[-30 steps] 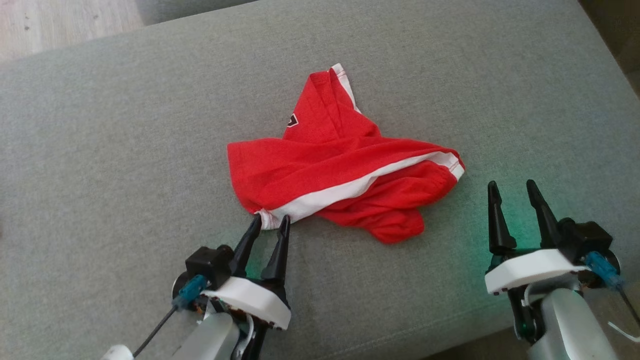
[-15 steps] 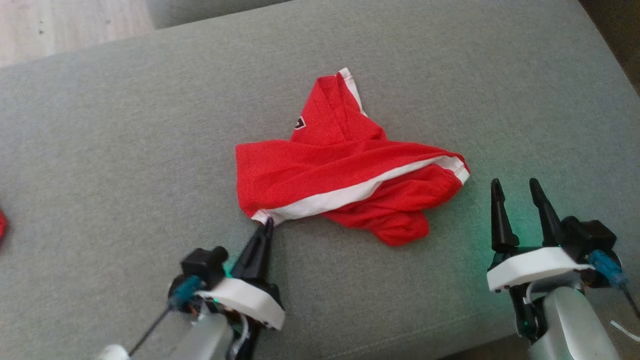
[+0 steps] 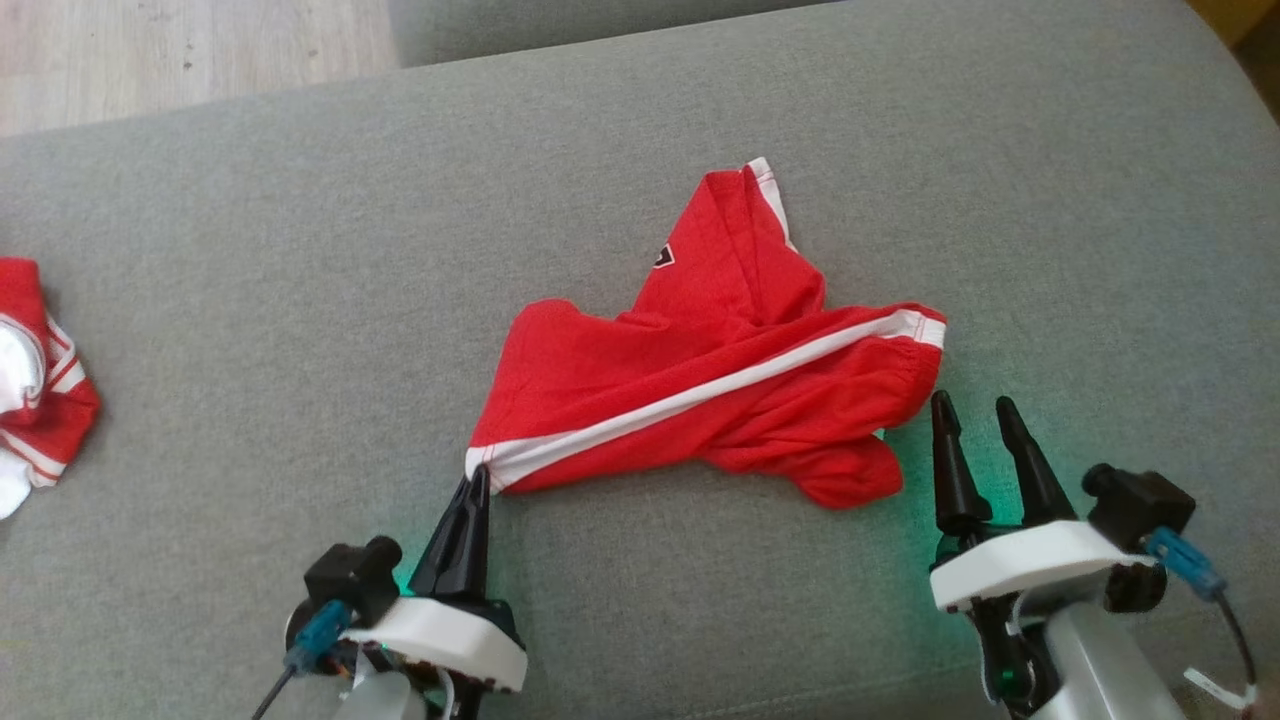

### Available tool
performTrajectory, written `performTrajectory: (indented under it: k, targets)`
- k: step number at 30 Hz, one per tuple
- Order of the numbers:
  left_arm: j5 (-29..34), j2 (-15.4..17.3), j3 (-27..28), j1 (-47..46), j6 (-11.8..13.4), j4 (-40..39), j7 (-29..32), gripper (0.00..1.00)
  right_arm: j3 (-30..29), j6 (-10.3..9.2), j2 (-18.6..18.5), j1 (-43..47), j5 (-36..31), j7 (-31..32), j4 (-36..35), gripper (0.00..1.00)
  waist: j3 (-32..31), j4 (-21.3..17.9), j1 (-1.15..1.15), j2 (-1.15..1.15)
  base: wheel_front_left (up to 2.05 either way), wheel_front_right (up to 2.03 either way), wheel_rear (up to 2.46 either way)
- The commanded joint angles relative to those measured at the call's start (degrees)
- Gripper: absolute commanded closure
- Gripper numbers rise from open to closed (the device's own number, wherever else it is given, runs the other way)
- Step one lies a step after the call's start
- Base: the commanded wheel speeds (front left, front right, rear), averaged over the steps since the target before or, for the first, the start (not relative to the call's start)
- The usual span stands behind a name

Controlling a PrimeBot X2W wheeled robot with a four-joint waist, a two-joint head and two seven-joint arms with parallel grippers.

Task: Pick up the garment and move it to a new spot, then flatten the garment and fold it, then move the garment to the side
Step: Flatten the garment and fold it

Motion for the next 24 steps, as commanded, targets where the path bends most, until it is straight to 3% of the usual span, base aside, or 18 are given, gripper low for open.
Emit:
performTrajectory:
  k: [1,6,15,24]
  targets:
    - [0.56,0.16,1.98,-1.36,0.09,-1.81,-0.29,1.0,1.46,-0.04,-0.29,-1.3,0.81,-0.64,-1.52,0.0,0.09,0.07,0.0,0.0,0.0,0.0,0.0]
    - [0.94,0.1,1.21,-1.53,0.09,-2.07,-0.29,1.0,2.52,-0.04,-0.29,-4.39,6.75,-0.64,-0.48,0.0,0.62,0.49,0.0,0.0,0.0,0.0,0.0]
    - [1.09,0.05,0.31,-1.91,0.09,-1.51,-0.29,1.0,6.95,-0.04,-0.83,-11.35,19.59,-0.64,7.51,0.0,1.66,2.01,0.0,0.0,0.0,0.0,0.0]
    - [0.97,0.04,-0.76,-2.02,0.09,-1.25,-0.29,1.0,11.14,-0.04,-2.19,-14.58,28.36,-0.64,10.28,0.0,2.27,3.28,0.0,0.0,0.0,0.0,0.0]
